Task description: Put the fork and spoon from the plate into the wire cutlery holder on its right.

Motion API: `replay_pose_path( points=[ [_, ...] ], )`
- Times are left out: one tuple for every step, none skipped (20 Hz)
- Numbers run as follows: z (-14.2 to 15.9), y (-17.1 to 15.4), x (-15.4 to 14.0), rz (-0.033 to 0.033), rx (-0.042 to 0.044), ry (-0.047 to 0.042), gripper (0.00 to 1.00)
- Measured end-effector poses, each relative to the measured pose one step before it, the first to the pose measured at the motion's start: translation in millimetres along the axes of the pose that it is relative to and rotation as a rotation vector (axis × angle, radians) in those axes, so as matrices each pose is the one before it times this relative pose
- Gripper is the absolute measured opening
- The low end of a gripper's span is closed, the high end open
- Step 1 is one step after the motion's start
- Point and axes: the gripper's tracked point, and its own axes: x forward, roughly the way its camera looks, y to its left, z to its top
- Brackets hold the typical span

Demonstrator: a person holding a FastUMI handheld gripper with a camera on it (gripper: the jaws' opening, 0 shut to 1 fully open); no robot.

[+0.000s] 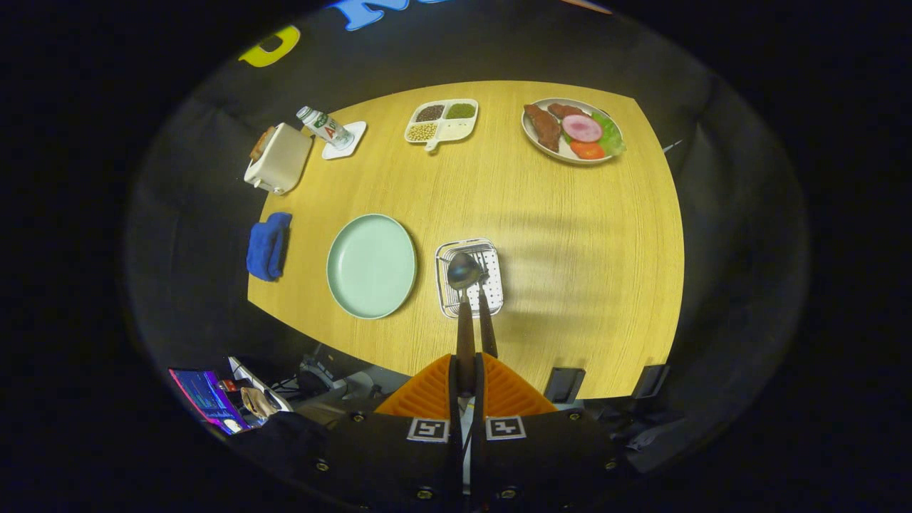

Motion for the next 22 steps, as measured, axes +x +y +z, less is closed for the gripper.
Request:
replay_pose_path(
  points=[
    [0.11,-0.58,5.73,-0.00145,0.00094,0.01465,0.05],
    [1.13,0.9,5.81,-0.00038,-0.00028,0.01298,0.05],
    [0.88,0.52,5.37,-0.00113,0.00029,0.01117,0.05],
    [0.75,0.78,5.31,-0.00315,-0.00194,0.0106,0.05],
    [2.78,1.34,5.59,-0.00367,-0.00374,0.00896,0.05],
    [0.6,1.75,4.21,-0.00363,-0.00389,0.00966,0.05],
    [1.62,1.28,3.53,-0.00307,-0.00518,0.00788,0.05],
    [2.42,1.35,3.64,-0.00662,-0.00296,0.00721,0.05],
    [0.74,-3.38,1.42,-0.00943,-0.00433,0.00656,0.05],
    [1.9,1.0,2.01,-0.00609,-0.00078,0.0065,0.05],
    [1.47,-0.32,2.08,-0.00802,-0.00289,0.0088,0.05],
    [1.86,0.75,2.34,-0.00543,0.00021,0.00519,0.04],
    [0.87,0.21,1.6,-0.00719,-0.00517,0.00597,0.05],
    [0.44,-0.27,1.97,-0.01183,-0.007,0.00497,0.05],
    [1.63,1.22,1.36,-0.0051,-0.00927,-0.00008,0.05],
    [1.33,1.04,0.1,-0.00662,-0.00595,-0.00272,0.05],
    [1.17,1.25,-1.31,-0.00196,-0.00351,-0.0018,0.06],
    [0.55,0.53,0.03,-0.00184,-0.00166,-0.00786,0.09],
    [-0.72,0.25,-1.13,-0.00441,-0.00144,-0.00168,0.11],
    [-0.7,0.75,-1.72,0.00481,0.00302,-0.0043,0.11],
    [-0.65,1.04,-2.44,-0.00019,-0.00375,-0.00546,0.11],
    [-1.94,0.36,-2.58,-0.0006,-0.00128,-0.00853,0.14]
  ],
)
